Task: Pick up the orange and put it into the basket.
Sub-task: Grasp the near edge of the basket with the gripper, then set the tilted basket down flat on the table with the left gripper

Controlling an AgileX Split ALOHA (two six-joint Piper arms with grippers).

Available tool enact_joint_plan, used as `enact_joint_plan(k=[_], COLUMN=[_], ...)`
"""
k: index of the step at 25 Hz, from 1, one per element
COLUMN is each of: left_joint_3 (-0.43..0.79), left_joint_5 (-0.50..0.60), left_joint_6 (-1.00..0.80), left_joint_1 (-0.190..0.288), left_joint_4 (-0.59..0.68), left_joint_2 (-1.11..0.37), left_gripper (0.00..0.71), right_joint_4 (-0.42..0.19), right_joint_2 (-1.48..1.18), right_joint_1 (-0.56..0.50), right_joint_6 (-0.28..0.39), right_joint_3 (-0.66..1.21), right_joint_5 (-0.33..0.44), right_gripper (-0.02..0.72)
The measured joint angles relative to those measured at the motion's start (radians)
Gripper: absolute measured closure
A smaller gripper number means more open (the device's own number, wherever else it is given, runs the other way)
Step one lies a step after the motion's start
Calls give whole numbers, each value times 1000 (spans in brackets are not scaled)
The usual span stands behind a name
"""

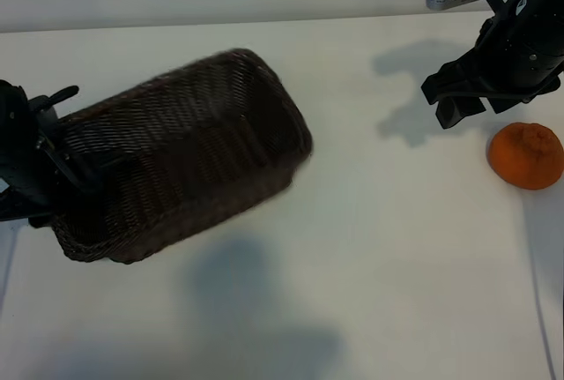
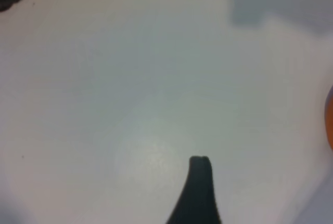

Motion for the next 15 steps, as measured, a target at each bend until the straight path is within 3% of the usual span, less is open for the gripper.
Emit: enact_joint_plan(k=[15], left_joint_3=[0], left_joint_5=[-15], left_joint_6=[45], left_joint_1=[0], left_joint_4=[-16], left_joint_2=[-100], left_gripper=[317], right_joint_4=[0], right_joint_2=[0], right_joint_1=[0], right_joint_6=[0], right_joint_3=[0], right_joint_5=[0], right_gripper=[108])
